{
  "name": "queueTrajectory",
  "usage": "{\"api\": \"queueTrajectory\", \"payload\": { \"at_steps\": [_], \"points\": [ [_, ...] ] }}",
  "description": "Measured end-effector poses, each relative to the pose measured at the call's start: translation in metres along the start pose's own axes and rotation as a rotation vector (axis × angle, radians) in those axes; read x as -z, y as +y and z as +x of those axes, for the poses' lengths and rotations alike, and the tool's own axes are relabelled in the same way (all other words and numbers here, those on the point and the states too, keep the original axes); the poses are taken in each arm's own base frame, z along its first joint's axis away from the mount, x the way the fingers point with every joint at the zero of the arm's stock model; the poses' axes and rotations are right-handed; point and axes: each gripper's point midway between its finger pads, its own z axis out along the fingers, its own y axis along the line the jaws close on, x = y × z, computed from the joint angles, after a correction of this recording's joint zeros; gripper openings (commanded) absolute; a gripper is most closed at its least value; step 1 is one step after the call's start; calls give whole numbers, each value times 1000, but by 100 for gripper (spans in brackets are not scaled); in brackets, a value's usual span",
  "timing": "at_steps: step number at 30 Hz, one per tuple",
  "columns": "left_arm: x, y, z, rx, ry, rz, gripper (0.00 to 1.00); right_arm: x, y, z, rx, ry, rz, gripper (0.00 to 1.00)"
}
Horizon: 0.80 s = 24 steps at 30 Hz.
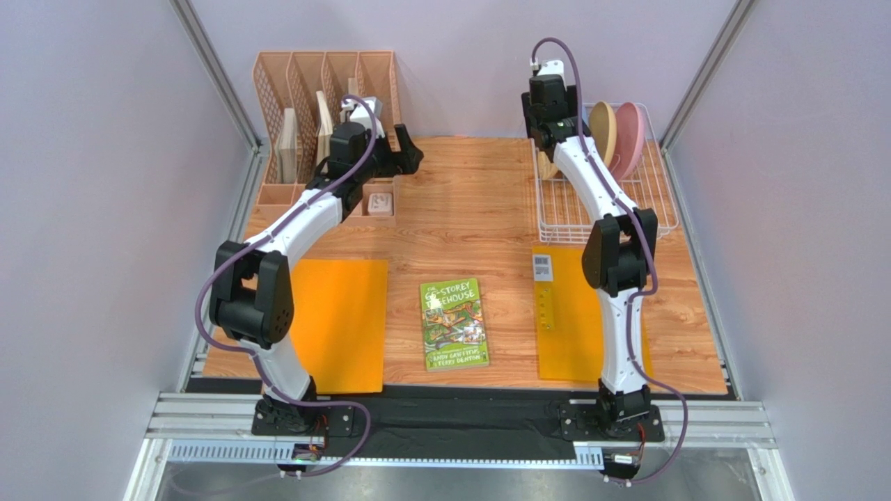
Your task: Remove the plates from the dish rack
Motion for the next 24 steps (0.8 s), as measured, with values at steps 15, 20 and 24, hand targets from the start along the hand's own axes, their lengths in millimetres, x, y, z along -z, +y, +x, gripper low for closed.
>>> {"api": "queueTrajectory", "payload": {
  "at_steps": [15, 20, 24],
  "points": [
    [-7, 2, 13, 9, 31, 7, 100, -23, 1, 25, 54, 38, 65, 14],
    [-7, 2, 13, 9, 31, 7, 100, -24, -6, 28, 62, 45, 106, 4],
    [-8, 3, 15, 10, 36, 6, 100, -23, -7, 27, 72, 40, 139, 0]
  ]
}}
